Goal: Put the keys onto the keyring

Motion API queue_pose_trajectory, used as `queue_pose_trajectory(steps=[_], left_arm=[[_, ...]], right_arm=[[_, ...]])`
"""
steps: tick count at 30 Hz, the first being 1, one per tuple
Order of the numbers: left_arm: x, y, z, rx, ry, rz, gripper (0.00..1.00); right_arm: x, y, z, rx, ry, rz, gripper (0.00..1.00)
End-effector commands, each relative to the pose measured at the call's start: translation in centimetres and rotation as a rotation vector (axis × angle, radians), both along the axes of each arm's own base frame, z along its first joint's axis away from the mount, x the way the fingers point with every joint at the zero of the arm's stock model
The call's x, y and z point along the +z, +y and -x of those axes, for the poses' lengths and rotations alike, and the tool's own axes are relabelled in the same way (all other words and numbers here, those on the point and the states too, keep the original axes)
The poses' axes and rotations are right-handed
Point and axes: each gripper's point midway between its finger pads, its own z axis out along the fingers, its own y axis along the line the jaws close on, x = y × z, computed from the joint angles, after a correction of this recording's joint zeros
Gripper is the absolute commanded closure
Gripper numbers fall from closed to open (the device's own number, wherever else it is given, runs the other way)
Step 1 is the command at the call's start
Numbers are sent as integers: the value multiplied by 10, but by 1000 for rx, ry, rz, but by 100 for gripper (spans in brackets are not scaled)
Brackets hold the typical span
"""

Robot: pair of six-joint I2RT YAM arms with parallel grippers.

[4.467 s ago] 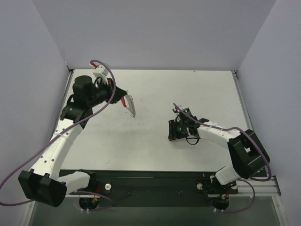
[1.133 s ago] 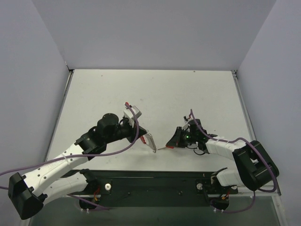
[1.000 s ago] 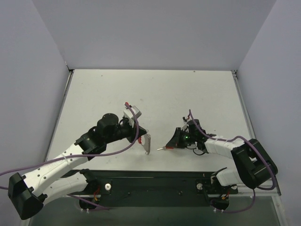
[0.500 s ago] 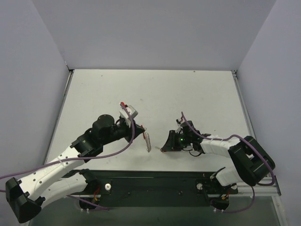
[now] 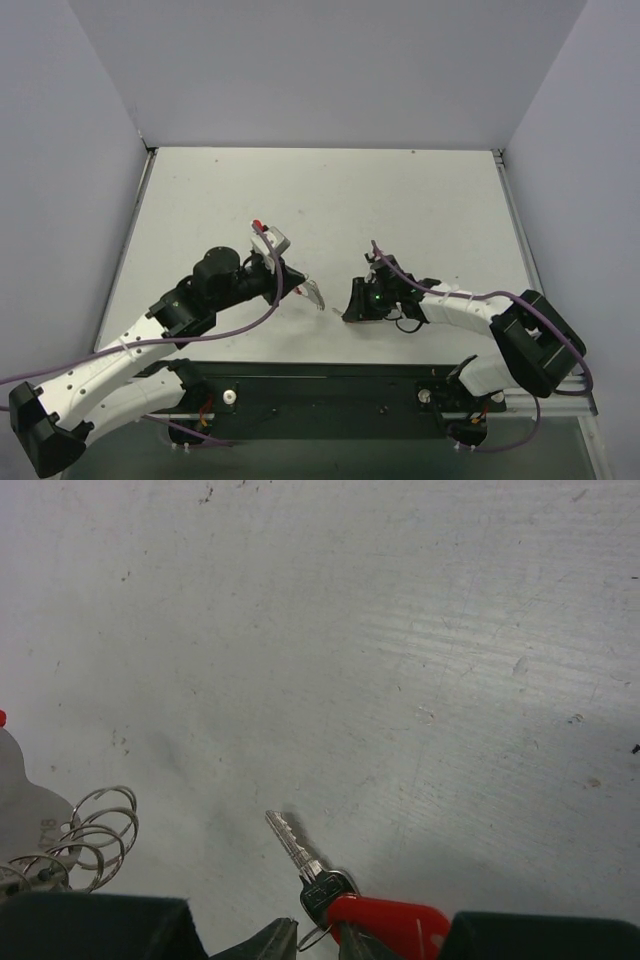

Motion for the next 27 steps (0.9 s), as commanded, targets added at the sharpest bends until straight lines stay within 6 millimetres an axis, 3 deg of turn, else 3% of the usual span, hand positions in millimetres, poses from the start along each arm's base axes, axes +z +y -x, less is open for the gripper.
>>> queue_pose_trajectory(steps=[1, 11, 19, 27], left_arm=[[21, 0, -1, 10, -51, 53, 100], [25, 3, 2, 8, -61, 62, 100], [27, 7, 4, 16, -66, 65, 100], [28, 9, 6, 13, -70, 70, 100]], right_arm=[[1, -16, 0, -21, -16, 131, 75], [4, -9, 0, -15, -11, 166, 79], [2, 5, 1, -19, 15, 103, 79], [0, 7, 1, -57, 34, 78, 80]])
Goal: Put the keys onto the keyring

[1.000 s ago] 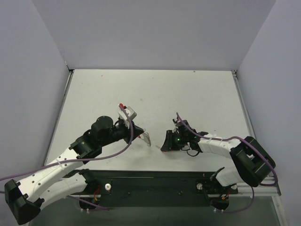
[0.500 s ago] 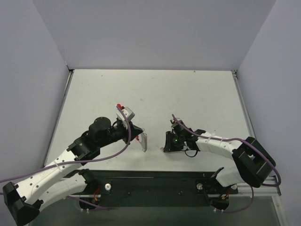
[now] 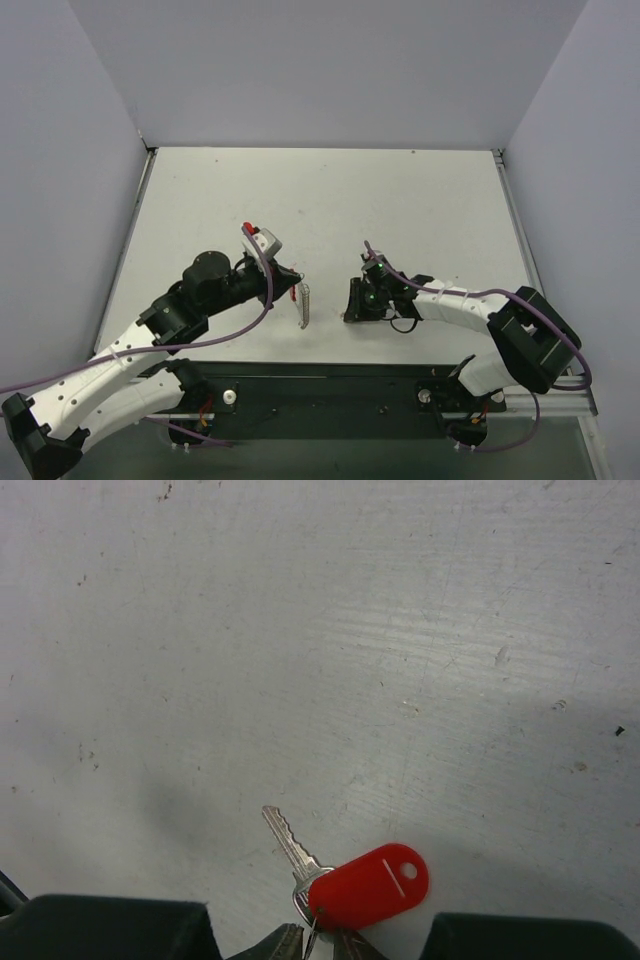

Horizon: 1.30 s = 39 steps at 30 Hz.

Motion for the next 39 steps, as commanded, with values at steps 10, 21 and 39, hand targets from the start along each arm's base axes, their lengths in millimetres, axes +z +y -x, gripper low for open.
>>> queue_pose_trajectory(steps=[10, 21, 39], left_arm=[[15, 3, 1, 11, -39, 34, 100], [13, 4, 2, 14, -35, 30, 100], [33, 0, 15, -83, -86, 29, 100]], right_arm=[[-8, 7, 0, -45, 49, -2, 93], [-4, 1, 2, -23, 24, 41, 97], [122, 14, -16, 190, -424, -191, 100]])
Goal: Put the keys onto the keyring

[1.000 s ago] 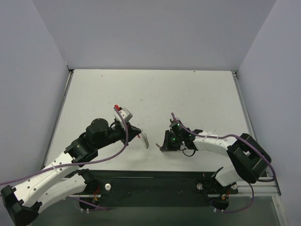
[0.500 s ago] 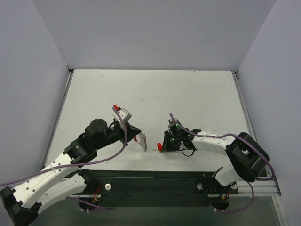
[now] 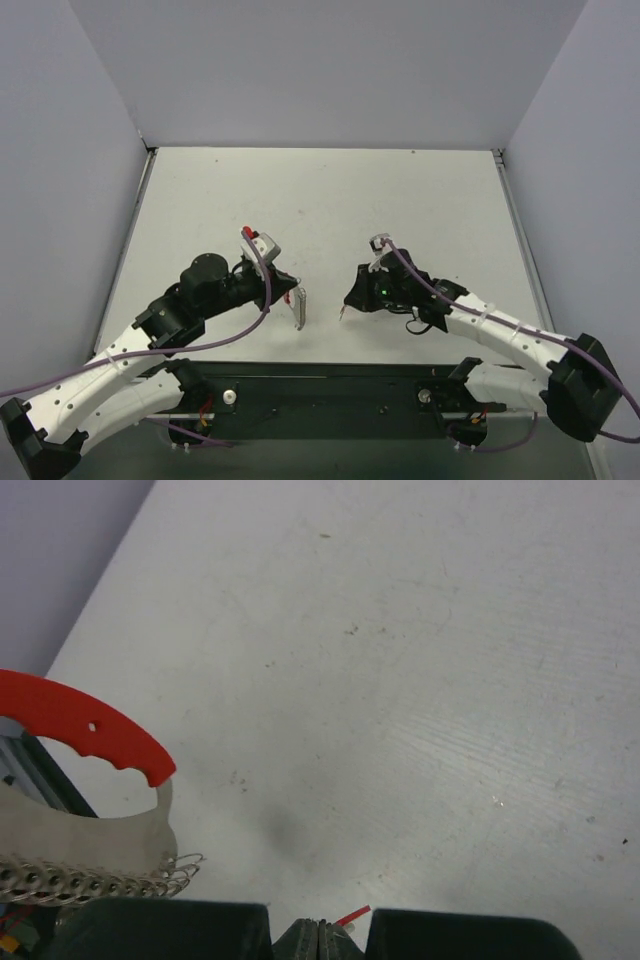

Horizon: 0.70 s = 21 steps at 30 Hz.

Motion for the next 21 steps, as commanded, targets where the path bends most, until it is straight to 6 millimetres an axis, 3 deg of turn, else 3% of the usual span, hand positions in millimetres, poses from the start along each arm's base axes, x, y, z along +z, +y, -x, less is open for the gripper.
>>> queue_pose_trajectory(steps=[1, 7, 9, 14, 17, 21], left_arm=[[40, -10, 12, -102, -90, 60, 100], [47, -24, 29, -260, -107, 52, 100], [48, -27, 34, -300, -114, 52, 100], [57, -30, 41, -348, -156, 64, 100], [62, -28, 39, -331, -181, 64, 100], [67, -22, 29, -261, -205, 63, 100]], right_arm=[[53, 8, 0, 176, -197, -66, 100], [111, 16, 29, 424, -370, -194, 100], [138, 20, 51, 549, -422, -305, 100], [184, 20, 76, 680, -461, -456, 100], [193, 19, 88, 737, -439, -475, 100], [194, 17, 86, 732, -444, -460, 100]])
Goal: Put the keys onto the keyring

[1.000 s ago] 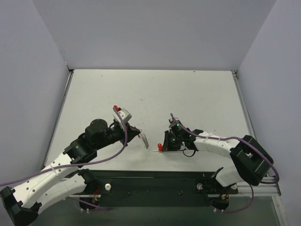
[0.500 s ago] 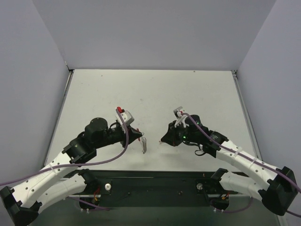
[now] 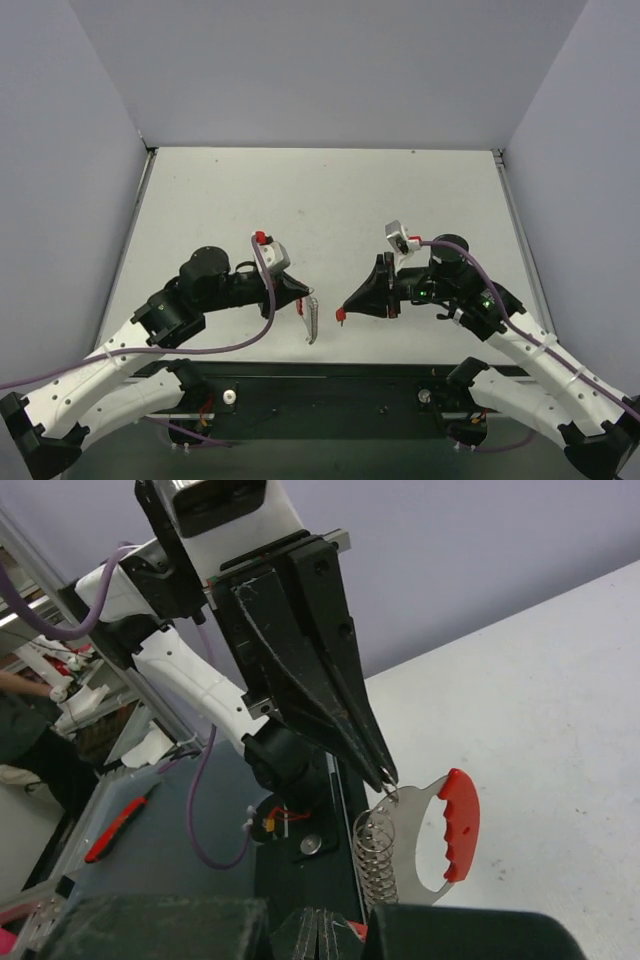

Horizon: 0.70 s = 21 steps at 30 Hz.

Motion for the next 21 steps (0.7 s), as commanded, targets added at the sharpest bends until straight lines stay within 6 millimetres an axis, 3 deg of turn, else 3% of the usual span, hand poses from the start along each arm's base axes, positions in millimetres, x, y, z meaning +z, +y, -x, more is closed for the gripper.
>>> queue_pose_trajectory(steps=[1, 8, 21], left_arm=[[42, 3, -7, 42, -112, 76, 100], [43, -1, -8, 60, -187, 34, 100], [55, -15, 23, -87, -373, 76, 100]], right_arm=[[19, 0, 12, 87, -52, -41, 100], [22, 4, 10, 104, -29, -38, 100], [33, 11, 20, 236, 8, -57, 100]])
